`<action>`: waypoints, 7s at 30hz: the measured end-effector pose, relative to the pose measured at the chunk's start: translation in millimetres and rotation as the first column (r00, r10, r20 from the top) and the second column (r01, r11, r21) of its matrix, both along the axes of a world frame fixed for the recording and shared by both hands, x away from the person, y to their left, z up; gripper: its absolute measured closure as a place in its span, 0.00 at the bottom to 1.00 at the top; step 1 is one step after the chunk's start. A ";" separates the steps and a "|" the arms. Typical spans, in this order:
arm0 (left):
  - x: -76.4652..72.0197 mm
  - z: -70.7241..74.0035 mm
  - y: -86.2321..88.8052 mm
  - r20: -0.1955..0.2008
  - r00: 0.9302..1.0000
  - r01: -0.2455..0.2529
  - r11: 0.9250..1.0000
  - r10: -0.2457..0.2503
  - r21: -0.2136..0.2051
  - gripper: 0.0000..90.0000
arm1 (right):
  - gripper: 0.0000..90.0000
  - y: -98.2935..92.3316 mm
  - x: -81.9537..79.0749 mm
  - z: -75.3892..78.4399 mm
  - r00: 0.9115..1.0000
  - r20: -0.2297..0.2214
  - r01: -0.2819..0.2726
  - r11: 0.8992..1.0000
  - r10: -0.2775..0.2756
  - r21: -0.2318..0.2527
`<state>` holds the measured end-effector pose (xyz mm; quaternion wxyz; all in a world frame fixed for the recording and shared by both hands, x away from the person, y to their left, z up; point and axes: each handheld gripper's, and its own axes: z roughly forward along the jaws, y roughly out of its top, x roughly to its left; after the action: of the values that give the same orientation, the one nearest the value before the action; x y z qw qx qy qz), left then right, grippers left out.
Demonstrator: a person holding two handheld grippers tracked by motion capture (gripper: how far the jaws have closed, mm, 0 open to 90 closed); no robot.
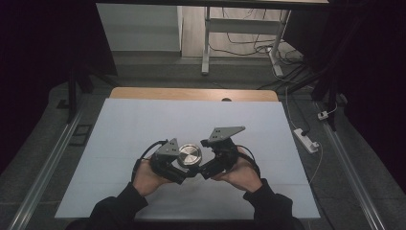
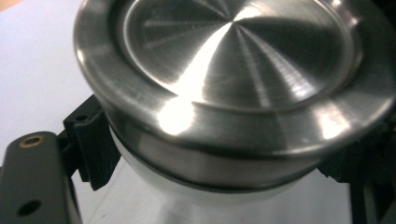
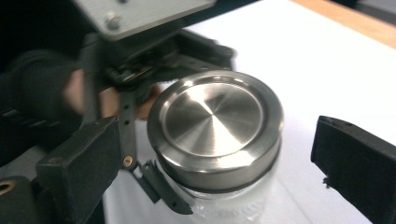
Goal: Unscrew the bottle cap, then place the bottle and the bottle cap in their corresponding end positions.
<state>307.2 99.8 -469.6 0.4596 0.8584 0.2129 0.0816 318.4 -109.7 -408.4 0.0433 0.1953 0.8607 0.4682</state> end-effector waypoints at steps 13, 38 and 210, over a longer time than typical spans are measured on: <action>-4.5 2.9 -5.5 0.010 1.000 0.029 1.000 -0.029 0.005 0.17 | 0.19 22.1 -15.2 -10.3 0.987 0.149 0.065 0.996 -0.054 -0.066; -1.4 6.6 3.4 0.012 0.998 0.059 0.998 -0.059 -0.017 0.17 | 0.08 -8.5 -3.4 9.5 0.999 0.023 -0.027 0.999 0.026 0.028; 76.2 17.9 1.2 0.090 0.995 -0.034 0.998 0.039 -0.053 0.17 | 0.21 -19.4 -51.6 -55.2 0.988 0.151 -0.023 0.999 0.017 0.037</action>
<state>383.3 101.1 -451.7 0.4893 0.8375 0.2095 0.1235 266.9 -129.1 -463.6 0.0998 0.1517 0.8477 0.4985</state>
